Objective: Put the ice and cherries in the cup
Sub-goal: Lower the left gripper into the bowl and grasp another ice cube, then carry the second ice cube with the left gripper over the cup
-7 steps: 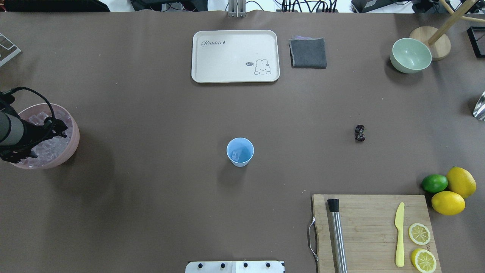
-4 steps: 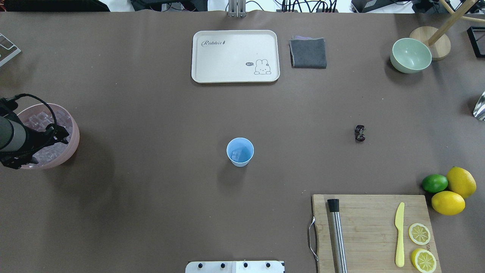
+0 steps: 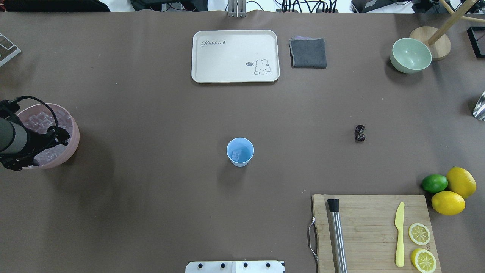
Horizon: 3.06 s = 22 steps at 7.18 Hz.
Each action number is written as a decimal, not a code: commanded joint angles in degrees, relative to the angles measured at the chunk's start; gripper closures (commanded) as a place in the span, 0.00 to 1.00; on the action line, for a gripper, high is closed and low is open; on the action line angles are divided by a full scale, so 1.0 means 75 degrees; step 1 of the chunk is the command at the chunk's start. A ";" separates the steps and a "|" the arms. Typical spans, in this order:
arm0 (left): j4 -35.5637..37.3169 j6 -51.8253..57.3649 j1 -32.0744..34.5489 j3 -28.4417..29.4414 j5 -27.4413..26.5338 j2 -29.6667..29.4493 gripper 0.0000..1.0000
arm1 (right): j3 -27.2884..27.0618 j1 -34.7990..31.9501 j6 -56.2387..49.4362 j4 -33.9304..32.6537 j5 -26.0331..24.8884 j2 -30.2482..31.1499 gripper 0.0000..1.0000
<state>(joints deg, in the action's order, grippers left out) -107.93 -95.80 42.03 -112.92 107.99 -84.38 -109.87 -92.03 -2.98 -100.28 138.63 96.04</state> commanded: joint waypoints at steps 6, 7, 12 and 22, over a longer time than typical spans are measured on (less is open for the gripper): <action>-0.0012 0.0070 -0.0038 -0.0061 -0.0009 -0.0046 1.00 | -0.0034 -0.0115 -0.0002 0.0000 -0.0004 0.0074 0.00; -0.0012 0.0082 -0.0026 -0.0119 0.0003 -0.0035 1.00 | -0.0034 -0.0127 -0.0002 0.0000 -0.0004 0.0085 0.00; 0.0466 0.1214 0.0839 -0.0644 -0.0078 0.0059 1.00 | -0.0022 -0.0174 0.0010 0.0000 -0.0015 0.0144 0.00; 0.0762 0.2918 -0.2954 0.1270 -0.3699 -0.5773 1.00 | 0.0118 -0.0163 0.0045 -0.0070 0.0078 0.0250 0.00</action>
<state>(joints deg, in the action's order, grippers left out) -102.14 -73.88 22.85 -107.75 82.99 -123.48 -109.15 -93.30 -2.64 -100.80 139.19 97.90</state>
